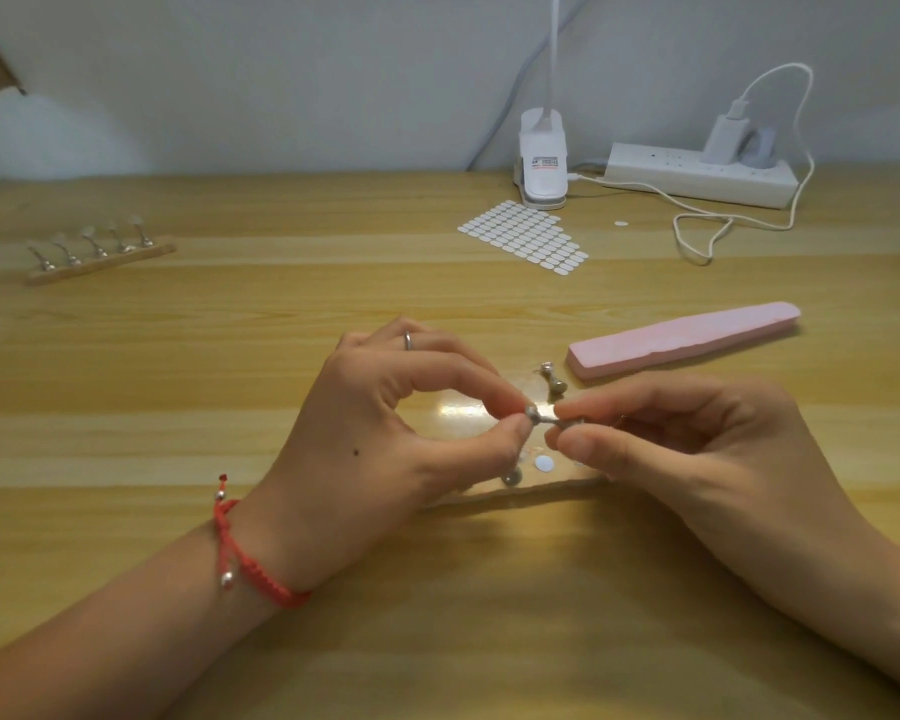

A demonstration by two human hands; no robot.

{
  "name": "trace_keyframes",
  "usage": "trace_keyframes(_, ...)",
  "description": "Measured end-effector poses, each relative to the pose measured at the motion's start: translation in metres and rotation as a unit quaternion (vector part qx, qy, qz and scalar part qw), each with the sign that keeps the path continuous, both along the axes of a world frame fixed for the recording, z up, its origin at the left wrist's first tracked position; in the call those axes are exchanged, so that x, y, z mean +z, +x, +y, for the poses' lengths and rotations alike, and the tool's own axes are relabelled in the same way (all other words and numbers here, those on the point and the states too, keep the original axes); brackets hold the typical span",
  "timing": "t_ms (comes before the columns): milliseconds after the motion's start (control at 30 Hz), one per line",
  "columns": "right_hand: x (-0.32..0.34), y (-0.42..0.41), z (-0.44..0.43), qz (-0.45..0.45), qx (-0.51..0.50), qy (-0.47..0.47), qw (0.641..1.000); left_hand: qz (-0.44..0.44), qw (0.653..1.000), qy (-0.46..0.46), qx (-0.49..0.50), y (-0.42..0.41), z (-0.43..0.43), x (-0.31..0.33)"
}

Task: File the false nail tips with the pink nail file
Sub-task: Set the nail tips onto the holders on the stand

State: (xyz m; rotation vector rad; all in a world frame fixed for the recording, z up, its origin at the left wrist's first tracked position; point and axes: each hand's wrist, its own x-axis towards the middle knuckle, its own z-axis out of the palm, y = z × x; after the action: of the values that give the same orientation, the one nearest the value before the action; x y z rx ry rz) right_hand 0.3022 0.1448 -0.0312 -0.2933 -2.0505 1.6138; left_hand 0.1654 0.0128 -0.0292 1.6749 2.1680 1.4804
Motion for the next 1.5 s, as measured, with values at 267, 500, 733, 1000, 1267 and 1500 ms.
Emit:
trace_keyframes(267,-0.001,0.001,-0.001,0.000,0.016,-0.006,1.000,0.019,1.000,-0.005,-0.015,0.002,-0.002,0.002)
trace_keyframes(500,0.001,-0.001,0.001,-0.006,0.019,-0.040,0.999,0.020,0.999,0.010,-0.024,0.003,0.000,-0.001)
trace_keyframes(733,-0.002,-0.001,0.006,0.053,-0.023,-0.042,0.997,-0.077,0.997,0.021,-0.016,0.000,0.001,-0.002)
trace_keyframes(1000,-0.012,0.002,0.007,0.101,-0.036,0.109,0.988,-0.133,0.990,0.041,-0.013,0.004,0.002,-0.002)
trace_keyframes(1267,-0.014,0.002,0.006,0.121,-0.029,0.250,0.960,-0.106,0.994,0.030,0.021,0.011,0.000,0.001)
trace_keyframes(1500,-0.015,0.002,0.007,0.123,-0.032,0.232,0.964,-0.210,0.977,0.028,0.015,0.012,0.002,0.004)
